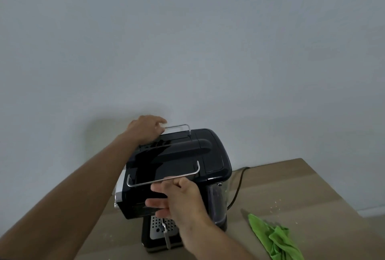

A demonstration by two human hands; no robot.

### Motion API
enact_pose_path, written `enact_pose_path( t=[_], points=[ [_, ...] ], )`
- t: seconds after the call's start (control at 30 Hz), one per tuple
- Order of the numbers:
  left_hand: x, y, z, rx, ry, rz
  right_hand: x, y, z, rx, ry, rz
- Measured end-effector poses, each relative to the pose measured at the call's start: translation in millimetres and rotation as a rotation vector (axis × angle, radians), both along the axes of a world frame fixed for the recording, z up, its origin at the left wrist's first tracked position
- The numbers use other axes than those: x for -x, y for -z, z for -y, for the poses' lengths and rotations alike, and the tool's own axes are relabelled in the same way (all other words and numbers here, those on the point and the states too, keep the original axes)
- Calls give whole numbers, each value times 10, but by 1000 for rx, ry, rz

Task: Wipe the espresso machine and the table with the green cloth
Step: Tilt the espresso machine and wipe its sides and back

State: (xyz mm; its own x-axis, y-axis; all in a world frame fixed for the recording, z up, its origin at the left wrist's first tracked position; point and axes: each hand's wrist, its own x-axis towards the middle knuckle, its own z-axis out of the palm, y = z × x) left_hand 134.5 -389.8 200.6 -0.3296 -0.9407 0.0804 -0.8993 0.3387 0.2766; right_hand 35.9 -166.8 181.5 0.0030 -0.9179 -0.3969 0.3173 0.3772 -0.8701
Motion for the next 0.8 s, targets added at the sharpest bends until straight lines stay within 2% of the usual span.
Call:
enact_pose_path(
  t=[0.13, 0.23, 0.33, 0.47, 0.57, 0.67, 0.8],
  points=[
    [-129, -175, -582, 62, -235, -510, 515, -113, -43, 102, -226, -197],
    [-166, -208, -1294, 32, -398, -790, 907, -324, 231, 200, -240, -435],
    [-88, -74, -1899, -158, -534, -947, 1136, -510, 730, 277, -250, -658],
    [241, 228, -2239, -411, -639, -1079, 1154, -522, 1446, 415, -291, -1012],
    [449, 318, -2217, -435, -658, -1269, 1012, -402, 1856, 496, -472, -1244],
    [563, 313, -2122, -426, -724, -1477, 882, -277, 2102, 526, -662, -1395],
    [643, 330, -2069, -397, -767, -1624, 852, -214, 2236, 578, -652, -1456]
  ],
)
